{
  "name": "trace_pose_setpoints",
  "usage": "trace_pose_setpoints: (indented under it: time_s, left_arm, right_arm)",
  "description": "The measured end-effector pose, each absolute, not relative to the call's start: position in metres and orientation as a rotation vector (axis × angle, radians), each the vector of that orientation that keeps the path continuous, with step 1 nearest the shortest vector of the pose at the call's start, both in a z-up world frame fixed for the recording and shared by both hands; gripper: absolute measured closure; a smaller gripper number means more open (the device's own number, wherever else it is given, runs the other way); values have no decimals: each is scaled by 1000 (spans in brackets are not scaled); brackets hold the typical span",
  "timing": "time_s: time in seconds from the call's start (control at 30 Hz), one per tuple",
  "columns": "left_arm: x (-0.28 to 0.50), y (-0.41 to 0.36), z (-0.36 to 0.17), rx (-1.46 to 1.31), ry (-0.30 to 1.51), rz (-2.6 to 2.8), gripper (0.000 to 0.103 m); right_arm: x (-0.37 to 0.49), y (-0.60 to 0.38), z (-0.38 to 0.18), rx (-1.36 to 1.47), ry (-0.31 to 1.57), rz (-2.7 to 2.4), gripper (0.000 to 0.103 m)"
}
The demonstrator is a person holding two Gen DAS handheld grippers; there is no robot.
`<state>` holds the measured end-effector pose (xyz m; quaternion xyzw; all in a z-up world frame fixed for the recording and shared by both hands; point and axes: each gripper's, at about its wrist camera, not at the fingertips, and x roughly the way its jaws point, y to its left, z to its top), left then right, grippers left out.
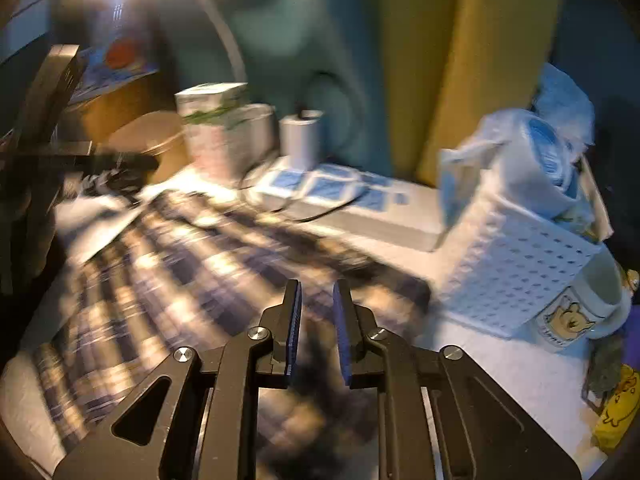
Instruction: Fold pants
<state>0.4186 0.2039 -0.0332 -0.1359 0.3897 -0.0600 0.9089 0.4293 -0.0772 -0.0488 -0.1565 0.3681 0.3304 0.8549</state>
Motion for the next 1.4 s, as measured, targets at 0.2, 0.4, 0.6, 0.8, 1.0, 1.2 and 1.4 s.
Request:
trace_pose_setpoints:
  time_s: [0.2, 0.4, 0.6, 0.8, 1.0, 1.2, 1.4]
  left_arm:
    - [408, 154, -65, -239, 916, -227, 28]
    - [407, 159, -101, -216, 962, -152, 28]
    - [400, 175, -95, -202, 977, -131, 27]
    - [369, 163, -70, -201, 897, -148, 27]
    - [335, 140, -39, -158, 792, -272, 27]
    - [346, 110, -91, -85, 951, -299, 27]
    - [333, 114, -97, -5, 951, -318, 27]
  right_arm:
    - [407, -64, -81, -414, 834, 704, 66]
    - [388, -88, -84, -448, 863, 681, 62]
    - [358, -123, -85, -485, 884, 694, 62]
    - [337, -136, -63, -464, 845, 696, 62]
    - [330, -93, -50, -448, 770, 814, 62]
    - [329, -83, -88, -485, 865, 830, 62]
    - [319, -123, -83, -473, 889, 812, 62]
